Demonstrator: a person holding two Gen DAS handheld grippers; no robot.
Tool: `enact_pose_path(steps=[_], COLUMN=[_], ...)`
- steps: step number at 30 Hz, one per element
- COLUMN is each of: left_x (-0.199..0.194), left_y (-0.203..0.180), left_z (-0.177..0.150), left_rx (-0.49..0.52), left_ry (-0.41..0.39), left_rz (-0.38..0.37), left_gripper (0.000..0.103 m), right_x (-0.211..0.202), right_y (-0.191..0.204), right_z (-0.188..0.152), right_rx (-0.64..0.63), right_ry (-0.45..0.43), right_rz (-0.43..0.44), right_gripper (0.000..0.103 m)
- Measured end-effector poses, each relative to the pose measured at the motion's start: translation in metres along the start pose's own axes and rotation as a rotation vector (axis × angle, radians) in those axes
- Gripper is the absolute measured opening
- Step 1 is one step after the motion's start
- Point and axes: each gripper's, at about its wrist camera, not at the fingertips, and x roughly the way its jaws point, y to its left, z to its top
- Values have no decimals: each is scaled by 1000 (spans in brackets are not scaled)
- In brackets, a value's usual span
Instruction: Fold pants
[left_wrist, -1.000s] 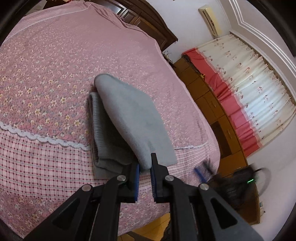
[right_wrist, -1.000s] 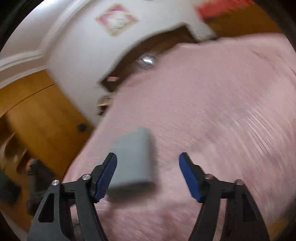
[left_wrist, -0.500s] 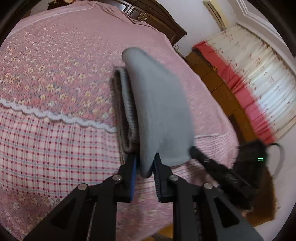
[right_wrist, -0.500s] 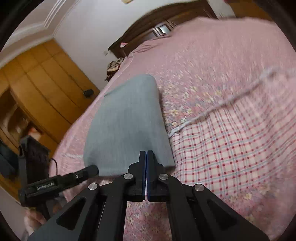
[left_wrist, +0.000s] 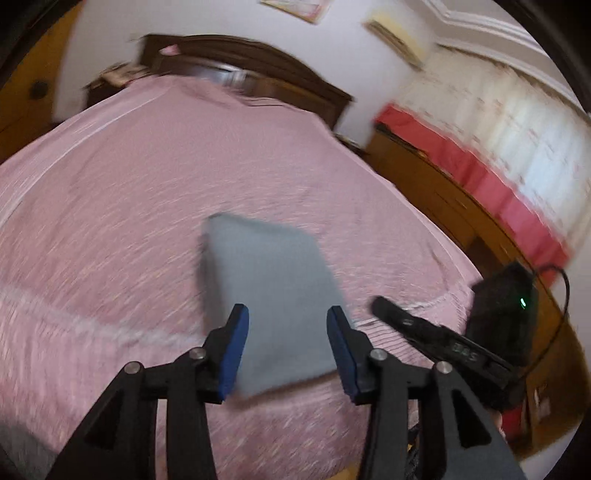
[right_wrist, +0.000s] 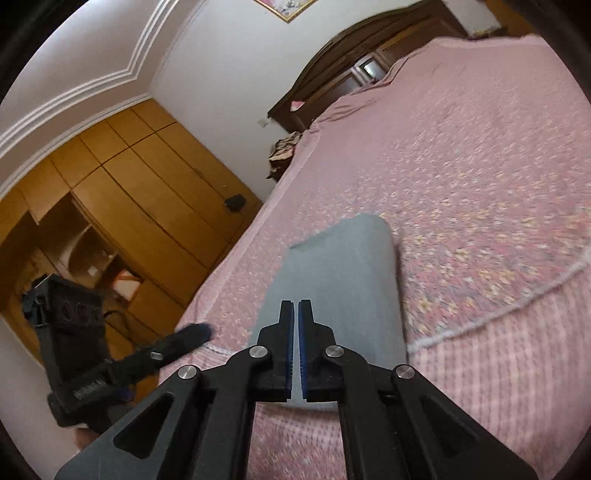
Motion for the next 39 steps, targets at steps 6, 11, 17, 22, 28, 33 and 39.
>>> enact_pose_path(steps=[6,11,17,22,28,33,39], left_x=[77,72,50,98,97,92,126], left_y=[-2,-1,-19,6,9,10,38], left_z=[-27,-48,4,6,1,35,24], left_rx=[39,46,148,75,70,58,59], left_ry=[166,157,88,175,196,130,169], left_rz=[114,127,147,113,132,127,145], left_gripper=[25,20,20,21,18,18,17], right_x=[41,27,31,87,65,77,104], right_y=[-39,-38,-7,-45,-66,-66,-86], right_z=[-25,-20,35,27,35,60,60], right_rx=[52,40,-43,2,30,43,55], right_ry=[89,80,22,180,152,193,229], right_rz=[-91,-64,-12,-106,153,196,89], right_gripper=[1,1,1,0,1,1,0])
